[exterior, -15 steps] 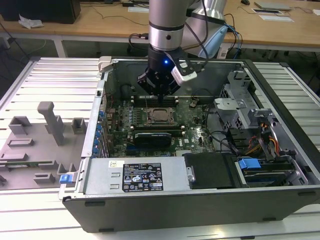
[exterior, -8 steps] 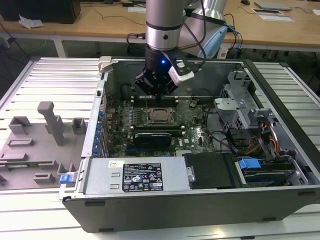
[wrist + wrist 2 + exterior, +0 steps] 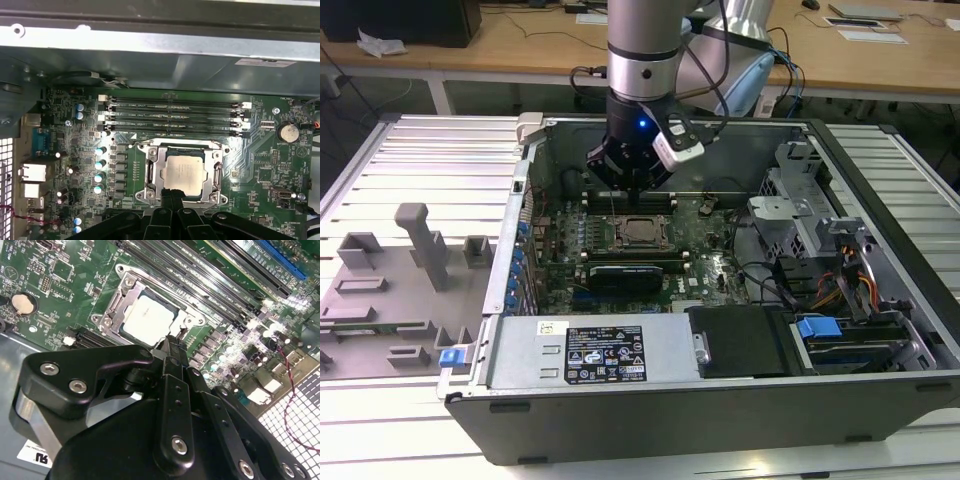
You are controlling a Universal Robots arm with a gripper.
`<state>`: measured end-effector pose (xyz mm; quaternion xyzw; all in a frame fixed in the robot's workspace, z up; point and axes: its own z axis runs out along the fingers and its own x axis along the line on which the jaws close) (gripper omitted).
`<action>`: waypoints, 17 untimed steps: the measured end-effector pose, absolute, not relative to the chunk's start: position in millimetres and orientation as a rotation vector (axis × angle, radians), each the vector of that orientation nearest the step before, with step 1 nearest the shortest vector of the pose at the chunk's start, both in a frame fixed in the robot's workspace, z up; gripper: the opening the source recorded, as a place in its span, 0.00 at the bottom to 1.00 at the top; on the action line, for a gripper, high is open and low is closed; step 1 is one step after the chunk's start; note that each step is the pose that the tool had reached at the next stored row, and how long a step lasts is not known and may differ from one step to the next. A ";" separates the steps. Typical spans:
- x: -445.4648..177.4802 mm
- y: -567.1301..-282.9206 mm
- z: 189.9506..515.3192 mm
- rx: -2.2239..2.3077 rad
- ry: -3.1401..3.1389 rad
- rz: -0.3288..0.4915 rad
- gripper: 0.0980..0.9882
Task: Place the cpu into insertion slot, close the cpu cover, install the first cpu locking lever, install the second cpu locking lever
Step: 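Install the first cpu locking lever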
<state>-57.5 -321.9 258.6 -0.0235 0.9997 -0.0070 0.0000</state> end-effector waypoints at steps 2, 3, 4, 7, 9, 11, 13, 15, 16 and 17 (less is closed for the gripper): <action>-59.2 -321.8 258.6 -0.074 3.141 -0.022 0.01; -60.3 -321.8 258.6 -0.074 3.140 -0.022 0.01; -61.2 -321.8 258.6 -0.074 3.140 -0.022 0.01; -66.1 -321.4 258.6 -0.074 3.140 -0.022 0.01; -71.4 -320.9 258.6 -0.074 3.139 -0.022 0.01; -74.3 -320.7 258.6 -0.074 3.139 -0.022 0.01; -76.1 -320.5 258.6 -0.074 3.139 -0.022 0.01; -77.7 -320.3 258.6 -0.074 3.138 -0.022 0.01; -77.7 -320.3 258.6 -0.074 3.138 -0.022 0.01; -77.7 -320.3 258.6 -0.074 3.139 -0.022 0.01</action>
